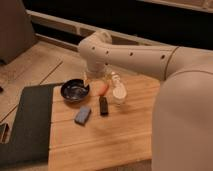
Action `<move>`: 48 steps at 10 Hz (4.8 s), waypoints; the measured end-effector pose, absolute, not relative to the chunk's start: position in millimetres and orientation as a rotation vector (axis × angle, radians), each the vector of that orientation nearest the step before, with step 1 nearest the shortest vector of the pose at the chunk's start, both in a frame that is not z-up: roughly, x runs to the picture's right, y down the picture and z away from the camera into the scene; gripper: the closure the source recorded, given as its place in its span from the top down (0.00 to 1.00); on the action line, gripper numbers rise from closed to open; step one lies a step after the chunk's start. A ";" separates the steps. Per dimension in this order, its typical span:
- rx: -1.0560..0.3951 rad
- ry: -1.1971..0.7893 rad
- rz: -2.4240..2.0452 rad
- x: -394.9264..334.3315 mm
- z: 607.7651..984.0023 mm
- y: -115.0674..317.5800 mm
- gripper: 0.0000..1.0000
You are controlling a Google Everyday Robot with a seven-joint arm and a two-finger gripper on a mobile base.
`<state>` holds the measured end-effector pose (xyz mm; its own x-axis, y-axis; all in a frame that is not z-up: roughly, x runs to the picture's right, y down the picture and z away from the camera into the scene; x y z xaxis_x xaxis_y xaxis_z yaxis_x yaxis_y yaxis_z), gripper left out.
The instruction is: Stand the bottle upright
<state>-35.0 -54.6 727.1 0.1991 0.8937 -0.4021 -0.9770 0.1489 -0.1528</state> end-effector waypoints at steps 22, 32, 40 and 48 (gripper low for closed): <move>-0.179 0.013 1.331 40.8 813.7 -144.5 0.65; -0.125 -0.104 1.328 94.6 898.9 -185.4 0.65; -0.352 -0.108 1.252 82.7 994.8 -142.9 0.65; -0.506 -0.010 1.249 80.3 1056.5 -89.7 0.65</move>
<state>80.3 -89.7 1056.5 0.3307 0.9062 -0.2635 -0.9017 0.2211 -0.3715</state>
